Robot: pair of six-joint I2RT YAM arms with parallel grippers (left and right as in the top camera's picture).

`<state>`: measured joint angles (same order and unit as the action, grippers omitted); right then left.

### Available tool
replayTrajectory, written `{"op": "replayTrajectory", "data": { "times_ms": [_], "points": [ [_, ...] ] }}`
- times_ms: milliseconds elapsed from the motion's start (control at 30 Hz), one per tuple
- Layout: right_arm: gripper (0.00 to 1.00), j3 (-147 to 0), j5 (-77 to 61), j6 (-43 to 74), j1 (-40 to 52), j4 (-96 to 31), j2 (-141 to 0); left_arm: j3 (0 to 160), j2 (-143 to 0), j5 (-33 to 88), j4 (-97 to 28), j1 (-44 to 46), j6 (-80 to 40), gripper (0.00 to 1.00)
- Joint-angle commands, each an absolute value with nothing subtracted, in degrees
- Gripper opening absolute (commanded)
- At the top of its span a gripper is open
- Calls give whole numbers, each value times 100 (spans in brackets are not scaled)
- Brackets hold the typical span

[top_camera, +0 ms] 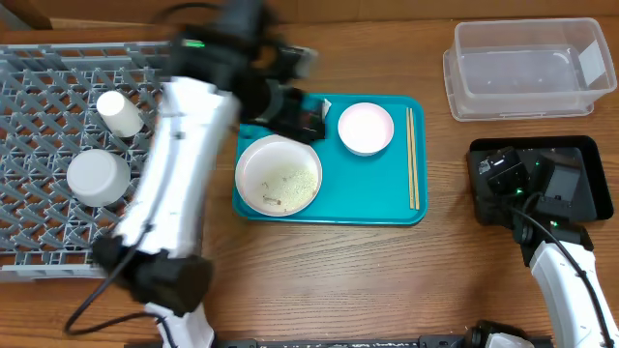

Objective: Sort waste into correct bins and load items into the dishwasher
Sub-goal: 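Move the left gripper to the pink saucer and grasp its rim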

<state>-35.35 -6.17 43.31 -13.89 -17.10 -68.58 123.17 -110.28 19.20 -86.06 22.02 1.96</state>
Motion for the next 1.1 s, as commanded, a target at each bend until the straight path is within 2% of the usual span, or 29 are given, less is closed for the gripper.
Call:
{"op": "replayTrajectory", "data": {
  "times_ms": [0, 67, 100, 200, 333, 400, 433, 467, 500, 667, 833, 900, 1067],
  "points": [
    [100, -3677, -628, 4329, -1400, -1680, -6801, 12390, -11489, 515, -8298, 2781, -110, 100],
    [100, -3677, -628, 4329, -1402, -1680, -6801, 12390, -11775, 233, -7990, 3052, -242, 98],
    [100, -3677, -628, 4329, -1400, -1680, -6801, 12390, -11913, 172, -7843, 3140, -239, 93],
    [99, -3677, -628, 4329, -1402, -1680, -6801, 12390, -12363, 67, -7349, 3328, -191, 64],
    [100, -3677, -628, 4329, -1400, -1680, -6801, 12390, -12921, 91, -6783, 3476, 270, 48],
    [100, -3677, -628, 4329, -1402, -1680, -6801, 12390, -13157, 84, -6567, 3562, 646, 47],
    [100, -3677, -628, 4329, -1402, -1680, -6801, 12390, -13249, 89, -6469, 3603, 803, 51],
    [100, -3677, -628, 4329, -1400, -1680, -6801, 12390, -13336, 89, -6359, 3653, 947, 62],
    [100, -3677, -626, 4329, -1402, -1680, -6801, 12390, -13393, 86, -6276, 3693, 1079, 67],
    [100, -3677, -628, 4329, -1402, -1680, -6801, 12390, -13474, 89, -5911, 3872, 1538, 60],
    [100, -3677, -628, 4329, -1400, -1680, -6801, 12390, -13474, 132, -5758, 4005, 1730, 59],
    [100, -3677, -628, 4329, -1400, -1680, -6801, 12385, -13474, 183, -5760, 4049, 1789, 53],
    [100, -3677, -628, 4329, -1402, -1680, -6801, 12350, -13517, 191, -5754, 4053, 1804, 52]
  ]
}}
